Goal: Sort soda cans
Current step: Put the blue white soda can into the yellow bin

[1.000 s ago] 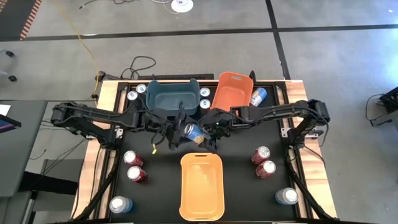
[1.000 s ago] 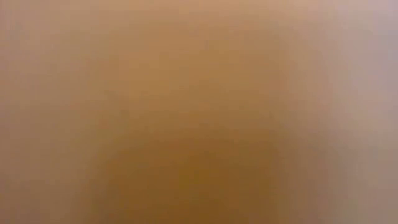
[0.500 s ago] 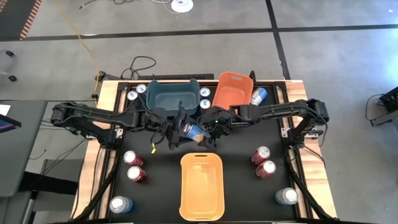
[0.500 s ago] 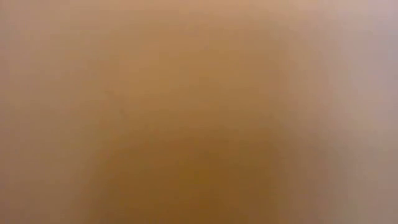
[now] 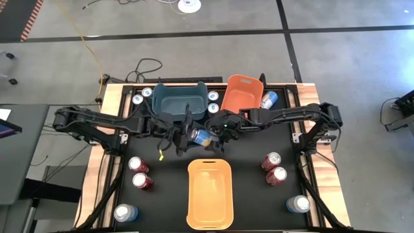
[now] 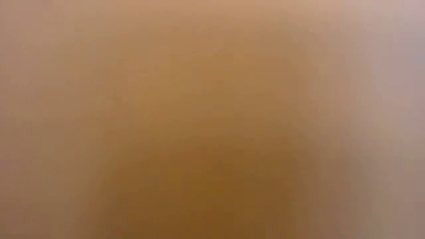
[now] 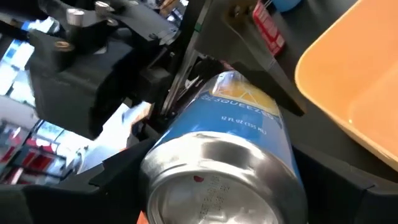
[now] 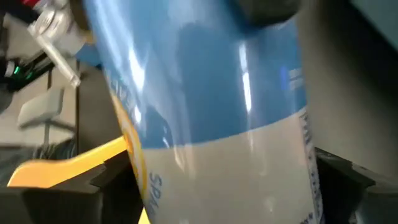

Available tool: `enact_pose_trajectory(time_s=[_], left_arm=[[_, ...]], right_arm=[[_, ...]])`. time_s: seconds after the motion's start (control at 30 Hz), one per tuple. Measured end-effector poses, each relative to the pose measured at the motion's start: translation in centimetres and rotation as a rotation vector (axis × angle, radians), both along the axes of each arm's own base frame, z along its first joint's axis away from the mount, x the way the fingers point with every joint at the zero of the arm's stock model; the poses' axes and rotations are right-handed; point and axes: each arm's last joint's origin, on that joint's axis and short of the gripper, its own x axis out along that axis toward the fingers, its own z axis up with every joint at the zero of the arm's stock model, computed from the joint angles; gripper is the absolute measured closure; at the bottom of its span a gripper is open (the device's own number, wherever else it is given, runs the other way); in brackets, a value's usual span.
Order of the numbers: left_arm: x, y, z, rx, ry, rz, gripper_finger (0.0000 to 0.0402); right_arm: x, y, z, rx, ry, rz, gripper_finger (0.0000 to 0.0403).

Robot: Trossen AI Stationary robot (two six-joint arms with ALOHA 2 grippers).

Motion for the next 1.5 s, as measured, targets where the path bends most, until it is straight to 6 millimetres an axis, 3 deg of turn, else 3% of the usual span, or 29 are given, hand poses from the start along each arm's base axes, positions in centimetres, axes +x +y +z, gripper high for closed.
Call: enact_pose_trajectory(time_s=[0.2,0.4,0.5,0.67,0.83,1.2,1.5], left_arm=[[-0.5,0.4,1.1,-0.066,-0.063,0.058,0.0075],[-1.6,1.1,2.4,-0.205,-0.11,0.108,0.0076],[-2.5,1.5,3.6,-0.302,-0.172,0.115,0.0076],[-4.1,2.0,4.5,-0.49,-0.258,0.076,0.0076],[-5.1,2.6,4.2,-0.673,-0.347,0.017,0.0077],[-6.5,2.6,1.0,-0.862,-0.517,-0.108,0.0078],[-7.5,2.4,0.2,-0.894,-0.61,-0.164,0.0102]], right_arm=[[-1.4,0.3,2.3,-0.068,-0.056,-0.104,0.0007],[-5.2,2.3,7.0,-0.228,-0.187,-0.199,0.0014],[-7.0,3.8,7.9,-0.343,-0.233,-0.261,0.0013],[-8.3,6.2,5.7,-0.539,-0.251,-0.417,0.0009],[-7.3,7.7,3.1,-0.609,-0.317,-0.462,0.0008],[-4.6,11.8,0.4,-0.845,-0.657,-0.199,0.0007],[-3.7,10.3,-0.2,-0.822,-0.688,-0.336,0.0007]])
